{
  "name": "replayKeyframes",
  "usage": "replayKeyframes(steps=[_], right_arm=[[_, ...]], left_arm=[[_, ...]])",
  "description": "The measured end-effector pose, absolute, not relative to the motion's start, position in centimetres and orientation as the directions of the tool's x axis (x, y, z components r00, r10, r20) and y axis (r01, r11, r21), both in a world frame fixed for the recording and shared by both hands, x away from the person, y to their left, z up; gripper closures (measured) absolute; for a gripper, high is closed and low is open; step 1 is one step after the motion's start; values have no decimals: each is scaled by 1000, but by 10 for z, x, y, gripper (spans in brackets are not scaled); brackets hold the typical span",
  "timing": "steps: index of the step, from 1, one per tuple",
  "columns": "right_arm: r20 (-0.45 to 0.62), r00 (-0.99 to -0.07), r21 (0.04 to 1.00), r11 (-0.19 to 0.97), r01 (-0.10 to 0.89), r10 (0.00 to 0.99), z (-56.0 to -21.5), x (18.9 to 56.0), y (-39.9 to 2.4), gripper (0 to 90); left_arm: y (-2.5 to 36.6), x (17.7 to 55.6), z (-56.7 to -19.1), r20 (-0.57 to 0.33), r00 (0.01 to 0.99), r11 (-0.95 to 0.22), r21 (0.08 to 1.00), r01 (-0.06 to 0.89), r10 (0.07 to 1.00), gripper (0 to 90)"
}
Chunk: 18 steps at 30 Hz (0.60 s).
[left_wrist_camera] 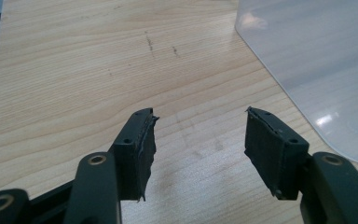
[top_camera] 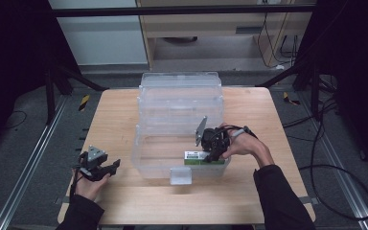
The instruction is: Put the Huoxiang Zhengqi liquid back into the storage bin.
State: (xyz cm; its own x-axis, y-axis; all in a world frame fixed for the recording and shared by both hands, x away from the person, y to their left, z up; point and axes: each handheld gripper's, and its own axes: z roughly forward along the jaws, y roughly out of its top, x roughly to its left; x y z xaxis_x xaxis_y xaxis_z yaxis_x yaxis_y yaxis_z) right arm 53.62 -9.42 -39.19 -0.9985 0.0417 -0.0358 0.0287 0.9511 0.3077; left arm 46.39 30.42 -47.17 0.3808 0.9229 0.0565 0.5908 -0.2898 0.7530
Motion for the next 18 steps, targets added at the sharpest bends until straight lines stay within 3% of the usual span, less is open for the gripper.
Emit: replayKeyframes(steps=[9,18], right_arm=[[-56,-995,301,952,61,81,-390,533,-95,573],[-97,-977,432,892,132,192,-371,525,-116,516]], left_arm=[[304,463,-470,59,377,-288,754,590,924,413],[302,463,-471,60,376,-290,752,592,925,416]])
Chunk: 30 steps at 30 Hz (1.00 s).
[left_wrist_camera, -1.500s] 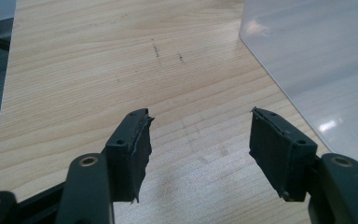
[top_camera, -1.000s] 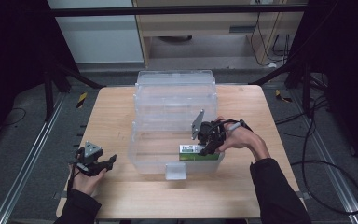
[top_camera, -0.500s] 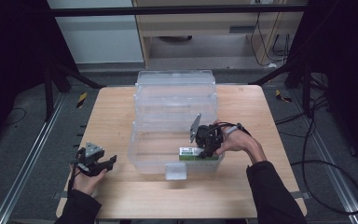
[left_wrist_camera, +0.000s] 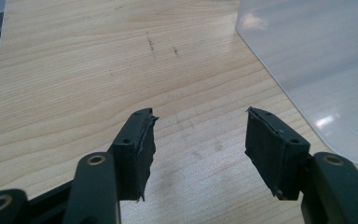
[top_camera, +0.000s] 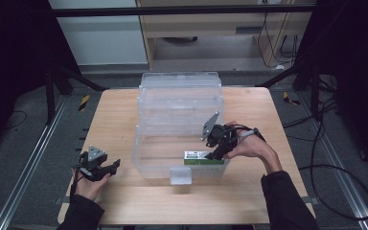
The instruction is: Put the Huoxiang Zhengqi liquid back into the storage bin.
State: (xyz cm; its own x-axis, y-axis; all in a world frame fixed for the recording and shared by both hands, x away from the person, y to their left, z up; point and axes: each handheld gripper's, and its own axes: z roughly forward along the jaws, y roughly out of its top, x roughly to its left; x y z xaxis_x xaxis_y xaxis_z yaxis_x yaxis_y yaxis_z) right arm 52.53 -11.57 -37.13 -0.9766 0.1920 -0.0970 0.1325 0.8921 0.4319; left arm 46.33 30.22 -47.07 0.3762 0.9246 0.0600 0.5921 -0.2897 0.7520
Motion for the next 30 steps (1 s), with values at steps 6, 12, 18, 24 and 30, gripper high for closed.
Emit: replayKeyframes(steps=[6,12,18,24,30], right_arm=[[-141,-960,510,849,140,243,-354,517,-126,444],[-120,-952,556,814,171,282,-343,510,-133,310],[-90,-944,585,784,209,318,-335,503,-138,237],[-90,-950,600,778,187,298,-333,496,-134,212],[-84,-960,569,804,174,267,-338,491,-117,249]], left_arm=[[302,463,-470,53,377,-285,753,593,925,416],[302,463,-469,49,375,-280,756,592,926,416],[303,464,-469,44,373,-275,758,592,927,416],[305,465,-469,42,372,-272,758,592,927,416],[307,465,-466,40,367,-265,765,587,929,415]])
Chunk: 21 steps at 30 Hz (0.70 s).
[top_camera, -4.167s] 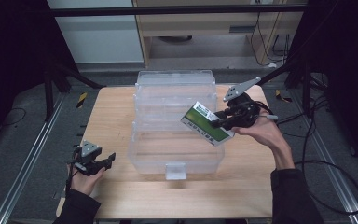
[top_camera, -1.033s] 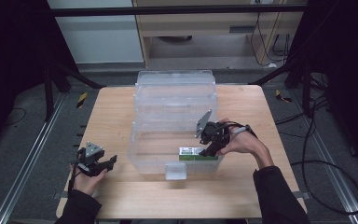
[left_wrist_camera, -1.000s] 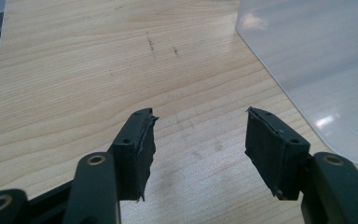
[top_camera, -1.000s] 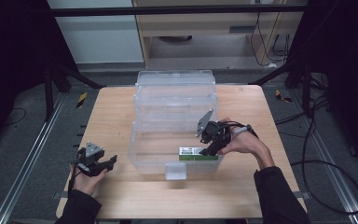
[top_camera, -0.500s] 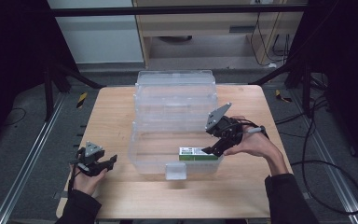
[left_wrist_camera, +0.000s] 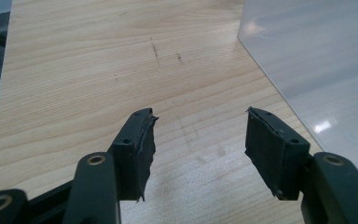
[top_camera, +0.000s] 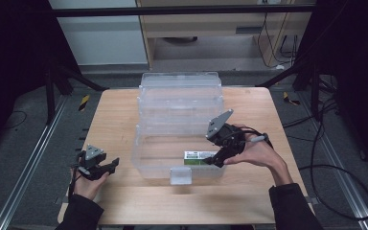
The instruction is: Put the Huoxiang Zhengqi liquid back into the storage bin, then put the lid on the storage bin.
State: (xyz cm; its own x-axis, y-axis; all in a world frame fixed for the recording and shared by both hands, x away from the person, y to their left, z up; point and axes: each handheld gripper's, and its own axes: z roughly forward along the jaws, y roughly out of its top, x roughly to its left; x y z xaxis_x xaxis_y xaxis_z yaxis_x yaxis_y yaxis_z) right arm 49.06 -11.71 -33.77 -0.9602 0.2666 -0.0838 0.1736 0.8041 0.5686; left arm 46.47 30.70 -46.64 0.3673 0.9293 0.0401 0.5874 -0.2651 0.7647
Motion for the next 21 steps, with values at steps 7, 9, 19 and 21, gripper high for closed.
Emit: replayKeyframes(steps=[7,9,19,21], right_arm=[[-107,-969,553,823,128,222,-347,489,-97,337],[-108,-970,551,825,125,219,-350,489,-92,348],[-103,-975,506,854,118,196,-363,490,-81,428],[-109,-976,492,864,111,188,-365,489,-80,441]], left_arm=[[309,464,-467,38,362,-262,762,592,931,414],[309,465,-465,36,363,-259,767,588,931,413],[311,465,-465,30,353,-248,767,592,935,406],[311,465,-465,31,354,-250,767,591,935,403]])
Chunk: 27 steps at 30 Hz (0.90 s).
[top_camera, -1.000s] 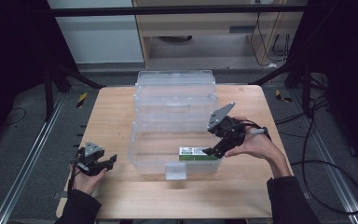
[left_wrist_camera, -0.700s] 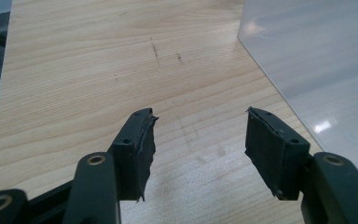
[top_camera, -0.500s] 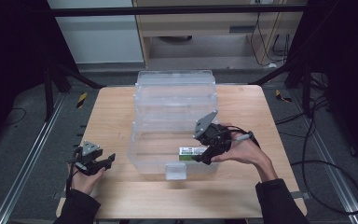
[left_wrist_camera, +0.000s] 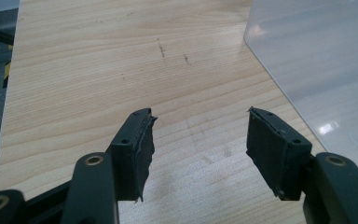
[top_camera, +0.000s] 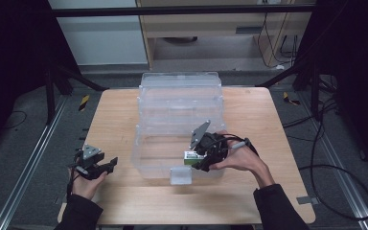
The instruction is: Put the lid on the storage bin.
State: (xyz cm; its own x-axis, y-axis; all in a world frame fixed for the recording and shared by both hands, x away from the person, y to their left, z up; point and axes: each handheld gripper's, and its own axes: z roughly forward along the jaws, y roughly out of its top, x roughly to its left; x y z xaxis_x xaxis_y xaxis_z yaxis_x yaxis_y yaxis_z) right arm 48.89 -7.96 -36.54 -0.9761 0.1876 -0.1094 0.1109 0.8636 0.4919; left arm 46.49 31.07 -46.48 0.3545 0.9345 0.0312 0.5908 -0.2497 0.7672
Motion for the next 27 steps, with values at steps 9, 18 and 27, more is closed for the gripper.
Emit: replayKeyframes(steps=[9,18,27], right_arm=[[-91,-982,465,879,103,164,-379,488,-77,511],[-60,-987,458,883,107,150,-388,487,-73,560],[-20,-991,423,899,114,135,-400,488,-61,622]], left_arm=[[309,464,-463,38,350,-251,769,588,936,397],[309,465,-464,40,350,-254,765,592,936,396],[311,466,-462,40,351,-254,766,591,935,409]])
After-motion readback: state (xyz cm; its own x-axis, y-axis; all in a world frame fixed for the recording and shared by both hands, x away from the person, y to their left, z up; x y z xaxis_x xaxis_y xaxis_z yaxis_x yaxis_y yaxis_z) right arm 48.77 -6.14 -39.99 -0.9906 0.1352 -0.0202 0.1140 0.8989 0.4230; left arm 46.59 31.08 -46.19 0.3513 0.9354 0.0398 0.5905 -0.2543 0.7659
